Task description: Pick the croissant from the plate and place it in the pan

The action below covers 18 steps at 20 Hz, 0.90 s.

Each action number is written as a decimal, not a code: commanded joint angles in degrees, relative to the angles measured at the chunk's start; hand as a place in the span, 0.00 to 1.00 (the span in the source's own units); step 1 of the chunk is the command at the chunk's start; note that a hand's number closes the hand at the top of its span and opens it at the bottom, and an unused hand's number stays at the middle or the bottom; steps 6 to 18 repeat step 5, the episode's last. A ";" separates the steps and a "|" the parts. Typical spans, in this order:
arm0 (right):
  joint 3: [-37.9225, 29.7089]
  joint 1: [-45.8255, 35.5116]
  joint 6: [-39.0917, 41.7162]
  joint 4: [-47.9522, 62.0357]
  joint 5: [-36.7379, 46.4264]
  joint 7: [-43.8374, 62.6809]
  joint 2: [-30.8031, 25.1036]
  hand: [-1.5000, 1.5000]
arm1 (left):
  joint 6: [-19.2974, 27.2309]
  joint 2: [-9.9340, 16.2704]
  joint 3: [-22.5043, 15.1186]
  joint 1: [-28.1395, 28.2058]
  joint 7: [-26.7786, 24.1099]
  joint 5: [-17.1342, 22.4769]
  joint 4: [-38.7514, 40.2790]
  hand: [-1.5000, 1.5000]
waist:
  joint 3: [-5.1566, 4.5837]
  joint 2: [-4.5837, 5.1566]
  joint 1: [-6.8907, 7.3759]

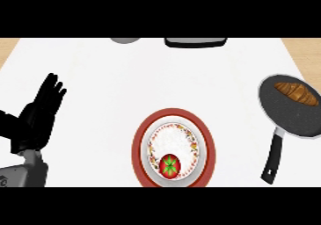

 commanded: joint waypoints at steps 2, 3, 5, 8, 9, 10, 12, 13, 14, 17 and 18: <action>0.84 8.90 2.64 -17.50 -3.22 6.47 6.17 0.00 | 0.34 -0.83 -1.73 0.26 2.48 -0.83 -2.91 0.50 | 0.09 0.31 1.42; 1.05 12.58 3.35 -19.23 -3.95 2.58 10.61 0.00 | -0.53 -0.55 -0.64 1.11 1.43 0.42 -2.61 0.50 | 0.09 0.29 1.32; 0.87 12.76 2.95 -20.52 -5.17 5.18 9.21 0.00 | -0.42 -1.30 -0.97 -1.05 0.50 -0.12 0.06 0.50 | 0.11 0.40 1.50; 0.87 12.76 2.95 -20.52 -5.17 5.18 9.21 0.00 | -0.42 -1.30 -0.97 -1.05 0.50 -0.12 0.06 0.50 | 0.11 0.40 1.50; 0.87 12.76 2.95 -20.52 -5.17 5.18 9.21 0.00 | -0.42 -1.30 -0.97 -1.05 0.50 -0.12 0.06 0.50 | 0.11 0.40 1.50; 0.87 12.76 2.95 -20.52 -5.17 5.18 9.21 0.00 | -0.42 -1.30 -0.97 -1.05 0.50 -0.12 0.06 0.50 | 0.11 0.40 1.50; 0.87 12.76 2.95 -20.52 -5.17 5.18 9.21 0.00 | -0.42 -1.30 -0.97 -1.05 0.50 -0.12 0.06 0.50 | 0.11 0.40 1.50; 0.87 12.76 2.95 -20.52 -5.17 5.18 9.21 0.00 | -0.42 -1.30 -0.97 -1.05 0.50 -0.12 0.06 0.50 | 0.11 0.40 1.50; 0.87 12.76 2.95 -20.52 -5.17 5.18 9.21 0.00 | -0.42 -1.30 -0.97 -1.05 0.50 -0.12 0.06 0.50 | 0.11 0.40 1.50; 0.87 12.76 2.95 -20.52 -5.17 5.18 9.21 0.00 | -0.42 -1.30 -0.97 -1.05 0.50 -0.12 0.06 0.50 | 0.11 0.40 1.50; 0.87 12.76 2.95 -20.52 -5.17 5.18 9.21 0.00 | -0.42 -1.30 -0.97 -1.05 0.50 -0.12 0.06 0.50 | 0.11 0.40 1.50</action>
